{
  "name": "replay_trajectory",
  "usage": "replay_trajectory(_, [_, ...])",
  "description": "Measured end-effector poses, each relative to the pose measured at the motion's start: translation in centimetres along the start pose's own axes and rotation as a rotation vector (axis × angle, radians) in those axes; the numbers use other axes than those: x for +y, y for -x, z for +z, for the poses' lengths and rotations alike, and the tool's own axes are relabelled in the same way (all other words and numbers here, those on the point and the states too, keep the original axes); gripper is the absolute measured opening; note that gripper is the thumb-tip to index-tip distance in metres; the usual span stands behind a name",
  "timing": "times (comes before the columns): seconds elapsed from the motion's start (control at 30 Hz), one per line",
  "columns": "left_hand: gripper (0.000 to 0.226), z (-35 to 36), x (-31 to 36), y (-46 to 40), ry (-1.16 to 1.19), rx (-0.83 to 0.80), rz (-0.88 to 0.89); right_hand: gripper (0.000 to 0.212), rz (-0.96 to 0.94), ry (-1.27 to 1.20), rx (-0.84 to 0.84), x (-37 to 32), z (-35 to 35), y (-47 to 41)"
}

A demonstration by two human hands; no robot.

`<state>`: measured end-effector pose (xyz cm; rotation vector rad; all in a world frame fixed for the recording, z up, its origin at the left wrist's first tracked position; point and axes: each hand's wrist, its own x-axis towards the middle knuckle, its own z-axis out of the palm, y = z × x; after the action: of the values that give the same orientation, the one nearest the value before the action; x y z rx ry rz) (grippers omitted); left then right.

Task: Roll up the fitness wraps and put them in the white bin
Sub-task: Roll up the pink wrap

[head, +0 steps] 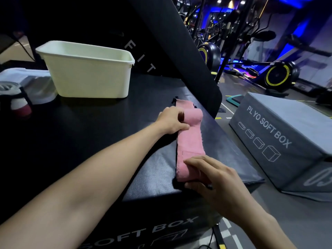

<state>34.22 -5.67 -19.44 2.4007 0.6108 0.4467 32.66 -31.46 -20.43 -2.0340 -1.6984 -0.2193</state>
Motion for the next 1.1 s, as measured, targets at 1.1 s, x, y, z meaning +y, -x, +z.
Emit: replay_trajectory(1.1, [0.086,0.6,-0.1,-1.7,-0.213,-0.038,-0.045,0.029,0.025,0.028,-0.009,0.1,0.7,-0.2])
